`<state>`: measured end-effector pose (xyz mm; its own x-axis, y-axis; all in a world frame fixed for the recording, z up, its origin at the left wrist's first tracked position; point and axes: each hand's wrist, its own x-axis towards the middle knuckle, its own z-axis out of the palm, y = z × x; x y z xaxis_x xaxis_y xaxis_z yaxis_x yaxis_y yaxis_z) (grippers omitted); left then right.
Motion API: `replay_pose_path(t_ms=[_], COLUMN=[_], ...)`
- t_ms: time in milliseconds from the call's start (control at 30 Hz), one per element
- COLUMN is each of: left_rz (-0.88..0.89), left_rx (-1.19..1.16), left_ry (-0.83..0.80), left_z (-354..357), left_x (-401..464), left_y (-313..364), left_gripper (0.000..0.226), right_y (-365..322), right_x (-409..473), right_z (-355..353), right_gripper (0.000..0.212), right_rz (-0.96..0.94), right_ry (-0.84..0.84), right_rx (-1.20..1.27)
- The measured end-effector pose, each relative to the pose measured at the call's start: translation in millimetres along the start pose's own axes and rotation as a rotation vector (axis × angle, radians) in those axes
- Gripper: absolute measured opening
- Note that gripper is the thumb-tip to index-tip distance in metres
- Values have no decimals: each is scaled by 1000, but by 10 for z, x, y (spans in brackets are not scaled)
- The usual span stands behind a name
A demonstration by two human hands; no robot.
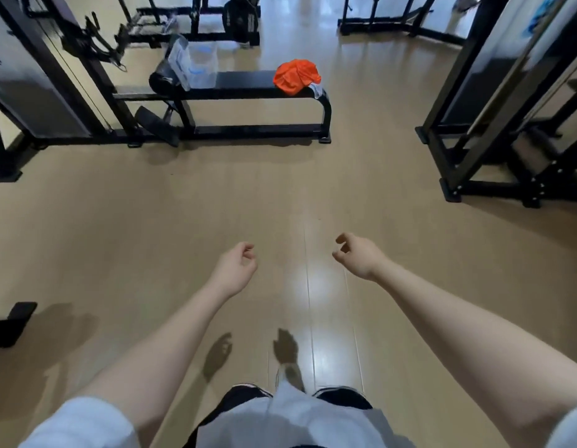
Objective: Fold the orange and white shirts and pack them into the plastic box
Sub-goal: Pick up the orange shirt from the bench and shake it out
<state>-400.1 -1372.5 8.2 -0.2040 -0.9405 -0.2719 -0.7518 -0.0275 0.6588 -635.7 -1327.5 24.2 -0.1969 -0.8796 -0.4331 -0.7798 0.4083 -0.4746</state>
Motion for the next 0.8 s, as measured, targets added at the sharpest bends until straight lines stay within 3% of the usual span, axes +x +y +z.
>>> replay_pose_path(t_ms=[333,500,800], left_rz=[86,32,-135], left_rx=[-58,-91,-152], left_ry=[-53,-59,8], left_z=[-177,-195,-817], left_x=[2664,4036,6104], left_y=[841,1151,1481], left_gripper=[36,37,36], right_y=[11,-106,-914], right_x=[2304,3820,5937], right_z=[-1015,-1488,-2555], right_gripper=[41,42,43], right_rz=[112,98,-4], right_ry=[2,-39,-127], right_rx=[23,26,3])
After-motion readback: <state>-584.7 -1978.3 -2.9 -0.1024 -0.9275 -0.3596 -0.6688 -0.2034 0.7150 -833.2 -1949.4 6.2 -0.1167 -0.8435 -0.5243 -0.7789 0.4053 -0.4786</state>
